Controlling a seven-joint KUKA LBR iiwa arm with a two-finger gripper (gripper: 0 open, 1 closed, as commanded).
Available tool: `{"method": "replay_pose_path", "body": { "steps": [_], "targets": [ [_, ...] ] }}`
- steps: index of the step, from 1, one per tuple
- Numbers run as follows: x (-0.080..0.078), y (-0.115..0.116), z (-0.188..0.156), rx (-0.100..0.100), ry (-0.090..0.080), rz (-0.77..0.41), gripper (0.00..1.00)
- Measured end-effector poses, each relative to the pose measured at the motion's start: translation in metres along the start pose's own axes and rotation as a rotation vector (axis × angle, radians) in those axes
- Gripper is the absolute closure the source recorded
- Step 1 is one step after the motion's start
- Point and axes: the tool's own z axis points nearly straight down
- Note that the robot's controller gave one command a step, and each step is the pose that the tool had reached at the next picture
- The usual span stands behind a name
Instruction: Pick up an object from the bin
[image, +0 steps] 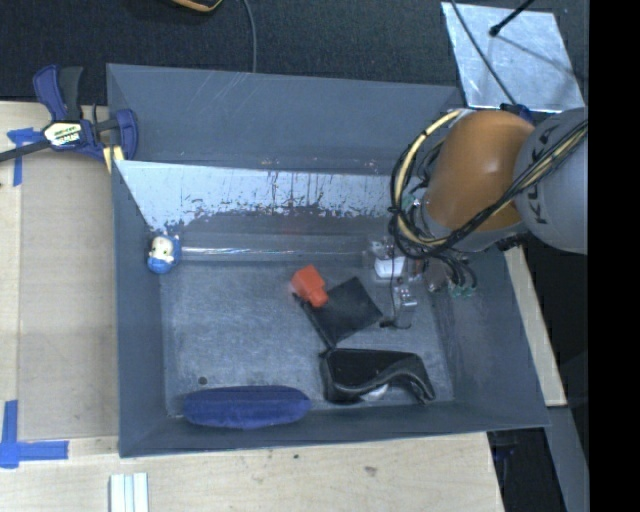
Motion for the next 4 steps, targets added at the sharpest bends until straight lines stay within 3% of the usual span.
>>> {"method": "replay_pose_path", "body": {
  "steps": [1,2,3,4],
  "targets": [
    [0.015,0.071,0.042,0.006,-0.025,-0.098,0.00],
    [0.019,0.068,0.045,0.005,-0.012,-0.093,1.00],
    [0.042,0.030,-0.063,0.008,-0.015,-0.067,1.00],
    [-0.002,0.014,-0.141,0.007,-0.018,-0.055,1.00]
  ]
}}
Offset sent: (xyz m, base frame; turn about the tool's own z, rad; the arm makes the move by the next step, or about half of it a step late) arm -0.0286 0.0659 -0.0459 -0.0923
